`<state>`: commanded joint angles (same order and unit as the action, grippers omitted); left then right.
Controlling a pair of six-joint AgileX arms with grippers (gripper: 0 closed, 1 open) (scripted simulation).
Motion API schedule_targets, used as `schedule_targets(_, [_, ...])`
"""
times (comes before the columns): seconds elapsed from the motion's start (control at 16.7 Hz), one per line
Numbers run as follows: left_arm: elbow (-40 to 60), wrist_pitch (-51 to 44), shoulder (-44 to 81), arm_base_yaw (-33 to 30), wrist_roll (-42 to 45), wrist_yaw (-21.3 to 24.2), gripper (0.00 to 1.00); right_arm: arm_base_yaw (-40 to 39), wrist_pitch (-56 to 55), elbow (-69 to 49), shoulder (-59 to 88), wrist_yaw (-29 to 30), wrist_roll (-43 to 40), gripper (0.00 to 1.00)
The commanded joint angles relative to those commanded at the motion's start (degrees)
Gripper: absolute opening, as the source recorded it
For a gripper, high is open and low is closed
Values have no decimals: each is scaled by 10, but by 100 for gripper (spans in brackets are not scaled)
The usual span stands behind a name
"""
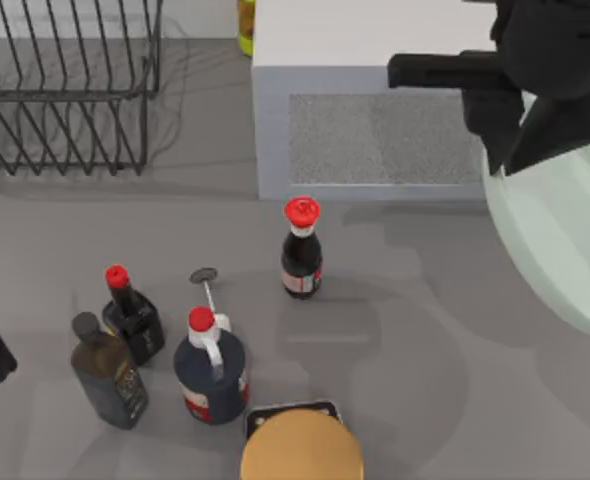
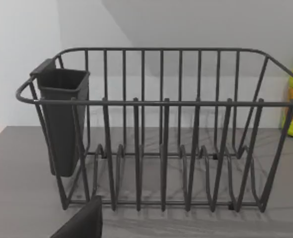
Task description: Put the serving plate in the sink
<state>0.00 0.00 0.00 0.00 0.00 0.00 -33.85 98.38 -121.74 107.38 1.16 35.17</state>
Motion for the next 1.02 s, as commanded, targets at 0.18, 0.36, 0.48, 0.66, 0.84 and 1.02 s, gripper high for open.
schedule_targets(0.18, [0,0,0,0,0,0,100,-3,-1,1,1,0,1,0])
schedule_targets(0.36, [0,0,0,0,0,0,100,17,11,-13,12,-2,-19,0])
schedule_targets(0.48, [0,0,0,0,0,0,100,61,31,-42,35,-4,-60,0])
schedule_targets(0.66, [0,0,0,0,0,0,100,170,59,-116,96,-8,-149,0])
schedule_targets(0.84, [0,0,0,0,0,0,100,296,68,-212,192,-12,-246,0])
schedule_targets(1.02, [0,0,0,0,0,0,100,378,56,-308,316,-15,-322,0])
